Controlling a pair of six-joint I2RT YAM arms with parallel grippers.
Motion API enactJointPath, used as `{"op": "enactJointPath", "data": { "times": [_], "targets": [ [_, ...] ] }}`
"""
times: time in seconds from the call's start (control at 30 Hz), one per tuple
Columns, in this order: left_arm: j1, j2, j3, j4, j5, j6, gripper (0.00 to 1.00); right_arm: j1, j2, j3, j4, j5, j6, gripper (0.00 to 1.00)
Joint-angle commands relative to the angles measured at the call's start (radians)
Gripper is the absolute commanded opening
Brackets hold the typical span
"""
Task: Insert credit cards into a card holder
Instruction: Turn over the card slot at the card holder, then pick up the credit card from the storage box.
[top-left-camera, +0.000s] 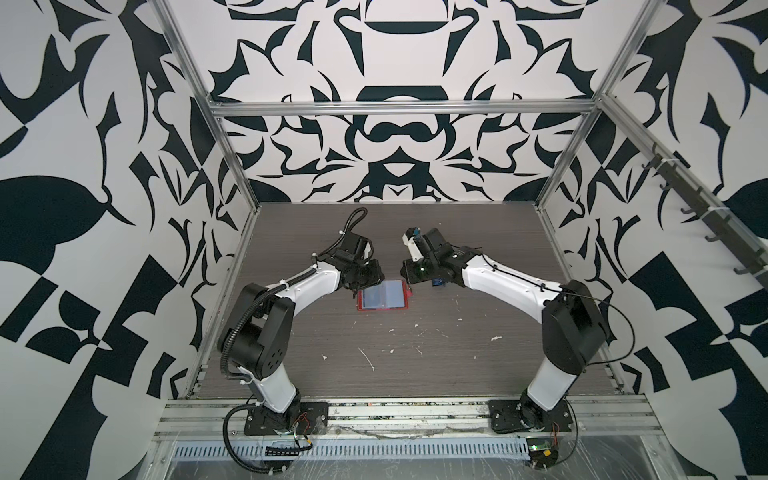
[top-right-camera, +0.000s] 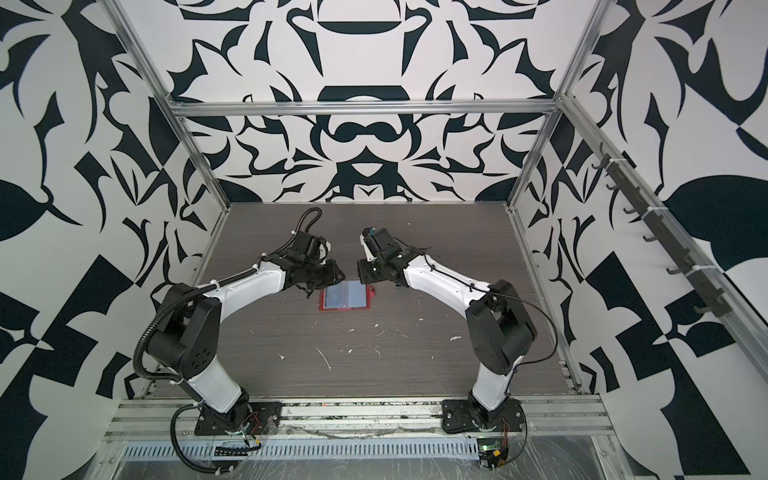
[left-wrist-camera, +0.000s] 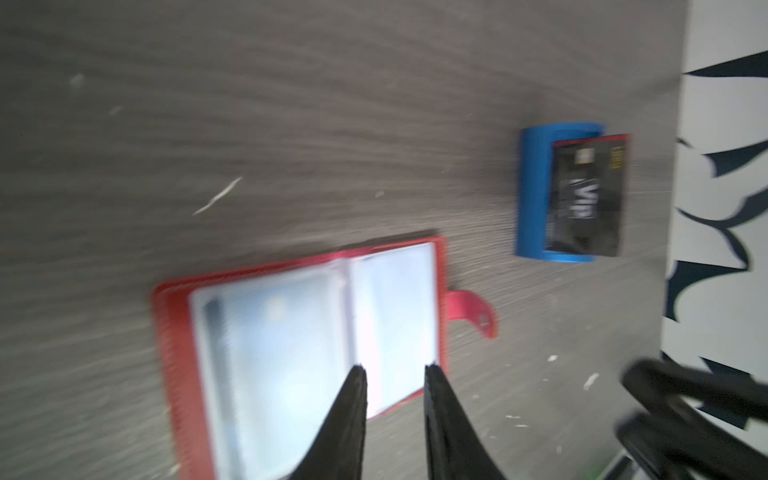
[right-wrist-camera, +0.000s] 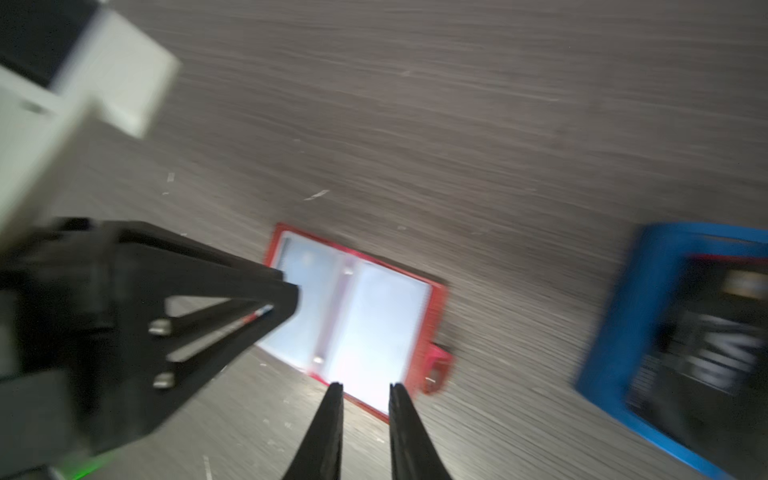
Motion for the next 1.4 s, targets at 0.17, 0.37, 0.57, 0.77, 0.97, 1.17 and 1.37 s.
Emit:
{"op": "enactJointPath", "data": {
  "times": [0.17,0.37,0.57,0.77,0.97,1.17,1.37],
  "targets": [
    [-0.064,0.184,0.232,-0.071,0.104,0.02,0.31,-0.14,-0.093,-0.043,-0.109,0.057,-0.032,0.27],
    [-0.093,0.348,0.429,-0.114,0.178,0.021,0.32,-0.208,-0.094,-0.031,-0.163,0.086,-0.035,0.31],
    [-0.111,0.485,0.591,-0.152,0.228,0.012,0.33,-0.244,-0.053,-0.008,-0.191,0.092,-0.045,0.35],
    [-0.116,0.582,0.688,-0.153,0.268,-0.009,0.33,-0.262,0.006,0.033,-0.2,0.083,-0.053,0.39],
    [-0.116,0.658,0.759,-0.16,0.302,-0.02,0.33,-0.281,0.063,0.074,-0.197,0.043,-0.065,0.39],
    [-0.116,0.712,0.808,-0.162,0.324,-0.033,0.33,-0.292,0.108,0.105,-0.197,0.006,-0.068,0.39],
    [-0.116,0.743,0.831,-0.158,0.331,-0.043,0.32,-0.299,0.147,0.129,-0.194,-0.015,-0.069,0.39]
  ]
}}
